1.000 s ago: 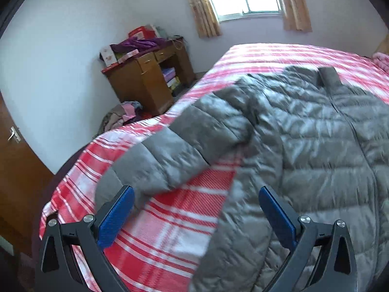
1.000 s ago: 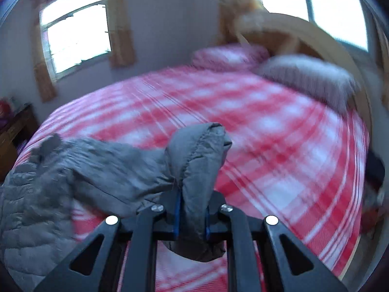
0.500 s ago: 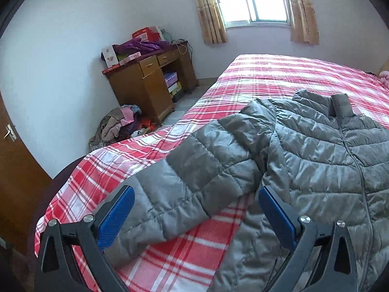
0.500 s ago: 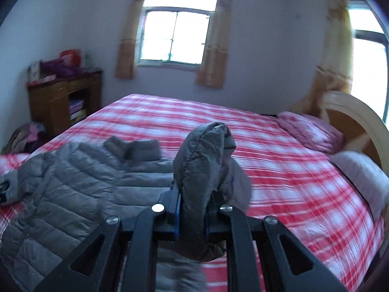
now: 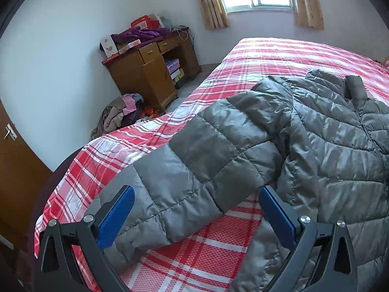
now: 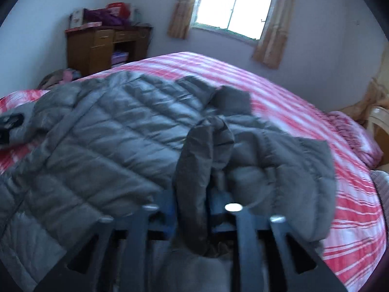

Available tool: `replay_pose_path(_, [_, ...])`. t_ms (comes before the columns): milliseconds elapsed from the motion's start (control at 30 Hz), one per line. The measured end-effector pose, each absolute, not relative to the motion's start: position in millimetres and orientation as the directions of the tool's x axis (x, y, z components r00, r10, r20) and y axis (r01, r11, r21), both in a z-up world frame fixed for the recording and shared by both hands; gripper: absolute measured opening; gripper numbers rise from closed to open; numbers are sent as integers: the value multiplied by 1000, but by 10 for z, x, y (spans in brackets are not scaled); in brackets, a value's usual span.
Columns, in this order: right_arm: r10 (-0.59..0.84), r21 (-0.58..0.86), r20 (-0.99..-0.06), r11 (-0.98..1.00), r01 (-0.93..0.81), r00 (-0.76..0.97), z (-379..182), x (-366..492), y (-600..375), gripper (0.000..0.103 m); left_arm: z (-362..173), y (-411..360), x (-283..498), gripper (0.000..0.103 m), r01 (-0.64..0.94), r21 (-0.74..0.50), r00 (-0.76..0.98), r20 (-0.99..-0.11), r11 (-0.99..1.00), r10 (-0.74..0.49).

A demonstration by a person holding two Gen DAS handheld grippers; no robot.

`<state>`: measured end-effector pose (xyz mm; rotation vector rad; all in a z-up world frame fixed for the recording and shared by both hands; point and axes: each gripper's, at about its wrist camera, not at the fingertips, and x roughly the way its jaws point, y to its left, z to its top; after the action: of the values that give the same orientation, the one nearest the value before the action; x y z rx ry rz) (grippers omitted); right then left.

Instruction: Fold large clothes

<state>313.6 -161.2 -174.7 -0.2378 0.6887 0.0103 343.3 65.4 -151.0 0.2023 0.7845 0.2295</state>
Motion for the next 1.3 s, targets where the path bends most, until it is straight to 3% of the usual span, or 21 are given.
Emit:
replay_pose_path(33, [-37, -200, -644, 972, -122, 764, -1742, 3071, -1577, 80, -1468, 650, 3428, 102, -131, 264, 688, -670, 956, 279])
replay_pose_path(67, [-17, -196, -640, 970, -142, 768, -1701, 2972, -1545, 85, -1441, 641, 3427, 102, -132, 265, 689, -668, 955, 280])
replay_pose_path(200, [36, -187, -616, 964, -190, 787, -1488, 2531, -1556, 85, -1201, 479, 3394, 102, -122, 242, 715, -651, 962, 255])
replay_pose_path(267, [73, -152, -595, 968, -201, 801, -1391, 2316, -1652, 94, -1095, 345, 3369, 102, -97, 225, 732, -644, 970, 222])
replay_pose_path(333, [72, -135, -566, 975, -179, 821, -1344, 2110, -1786, 95, -1018, 132, 3367, 102, -41, 175, 730, -667, 984, 149])
replay_pose_path(567, [-109, -88, -577, 994, 71, 809, -1542, 2030, -2621, 95, -1348, -717, 3682, 102, 121, 48, 603, -797, 991, -35])
replay_pose_path(667, [-197, -101, -604, 980, 170, 772, -1714, 2041, -2932, 95, -1555, -1100, 3846, 102, 164, 48, 577, -815, 985, -57])
replay_pose_path(733, [-218, -82, -628, 973, 215, 747, -1804, 2008, -3153, 95, -1676, -1316, 3939, 95, 191, 60, 564, -824, 980, -59])
replay_pose_path(800, [-217, -36, -658, 965, 258, 721, -1922, 2018, -3314, 95, -1792, -1472, 4036, 58, 215, 74, 544, -837, 974, -56])
replay_pose_path(833, [-211, -16, -666, 963, 269, 716, -1955, 2011, -3384, 95, -1838, -1531, 4067, 49, 232, 65, 528, -846, 971, -70])
replay_pose_path(867, [-206, -2, -674, 961, 277, 709, -1998, 2016, -3419, 95, -1867, -1574, 4082, 33, 249, 48, 515, -852, 967, -91])
replay_pose_path(900, [-199, 10, -684, 960, 281, 702, -2029, 2021, -3443, 96, -1861, -1594, 4074, 25, 255, 46, 516, -851, 966, -96])
replay_pose_path(1000, [-168, 47, -708, 958, 283, 686, -2109, 1996, -3534, 99, -1702, -1510, 3951, 17, 267, 64, 570, -815, 961, -104])
replay_pose_path(1200, [-154, 69, -716, 955, 288, 681, -2168, 1992, -3591, 102, -1416, -1046, 3598, 16, 238, 111, 664, -743, 965, -79])
replay_pose_path(1300, [-164, 54, -718, 956, 289, 676, -2183, 2013, -3576, 103, -1540, -898, 3538, 16, 211, 205, 681, -732, 956, 7])
